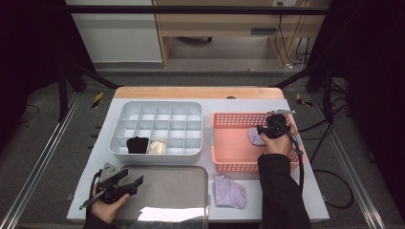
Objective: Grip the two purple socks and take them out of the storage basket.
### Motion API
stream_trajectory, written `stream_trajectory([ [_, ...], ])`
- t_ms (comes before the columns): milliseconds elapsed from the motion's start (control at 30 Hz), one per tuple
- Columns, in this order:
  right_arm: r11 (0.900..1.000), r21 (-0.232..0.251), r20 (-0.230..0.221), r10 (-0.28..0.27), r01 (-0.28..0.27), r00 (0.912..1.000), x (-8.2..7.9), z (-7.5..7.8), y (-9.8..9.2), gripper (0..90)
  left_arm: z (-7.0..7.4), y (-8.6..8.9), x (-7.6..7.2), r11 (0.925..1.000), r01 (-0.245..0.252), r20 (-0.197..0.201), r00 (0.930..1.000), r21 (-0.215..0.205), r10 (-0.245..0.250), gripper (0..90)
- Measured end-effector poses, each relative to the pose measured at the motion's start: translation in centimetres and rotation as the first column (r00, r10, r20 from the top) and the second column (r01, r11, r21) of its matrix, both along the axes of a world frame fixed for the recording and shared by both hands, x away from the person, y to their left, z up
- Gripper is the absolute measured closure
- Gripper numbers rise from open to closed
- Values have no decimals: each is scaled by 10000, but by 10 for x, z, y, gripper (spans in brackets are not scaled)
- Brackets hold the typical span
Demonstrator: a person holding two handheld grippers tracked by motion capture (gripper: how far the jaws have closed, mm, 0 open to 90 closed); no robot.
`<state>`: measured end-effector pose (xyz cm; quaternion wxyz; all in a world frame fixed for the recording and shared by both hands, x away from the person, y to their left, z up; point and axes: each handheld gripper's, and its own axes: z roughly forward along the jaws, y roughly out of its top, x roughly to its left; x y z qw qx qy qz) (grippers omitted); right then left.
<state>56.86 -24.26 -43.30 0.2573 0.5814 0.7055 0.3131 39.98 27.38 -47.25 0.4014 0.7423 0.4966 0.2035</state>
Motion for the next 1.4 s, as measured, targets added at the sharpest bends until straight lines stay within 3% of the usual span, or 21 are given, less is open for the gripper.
stream_trajectory([
  [167, 10000, 21, -306, -8, 8, 9995, 2, -4, 0, 532, 0, 0, 0, 10000, 12, -23, 10000, 4, -12, 303],
  [200, 10000, -5, -586, 16, -16, 9983, 3, -7, -1, 538, 0, 0, 0, 10000, 21, -12, 10000, 9, -21, 303],
  [333, 10000, -2, -694, -57, 57, 9976, 2, -15, -4, 542, 0, 0, 0, 10000, -3, 23, 10000, 4, 3, 303],
  [567, 9996, -32, -1303, -291, 290, 9911, 4, -22, -4, 516, 0, 0, 0, 10000, 10, 0, 10000, 34, -10, 303],
  [800, 9994, -193, -1799, -321, 291, 9832, 6, -27, -5, 607, 0, 0, 0, 10000, 19, -13, 10000, 30, -19, 303],
  [933, 9984, -491, -1816, -350, 264, 9827, 6, -28, -4, 655, 0, 0, 0, 10000, 10, -27, 10000, 30, -10, 303],
  [967, 9963, -835, -1764, -364, 219, 9836, 6, -28, -3, 727, 0, 0, 0, 10000, 20, -37, 10000, 52, -20, 303],
  [1100, 9948, -969, -1760, -469, 301, 9833, 6, -28, -2, 795, 0, 0, 0, 10000, 15, -24, 10000, 28, -15, 303],
  [1200, 9963, -803, -1725, -451, 316, 9840, 6, -26, -3, 802, 0, 0, 0, 10000, 3, -20, 10000, 21, -3, 303],
  [1400, 9999, -128, -1115, -64, 50, 9937, 2, -14, -6, 802, 0, 1, 0, 10000, -23, -11, 10000, -34, 23, 303],
])
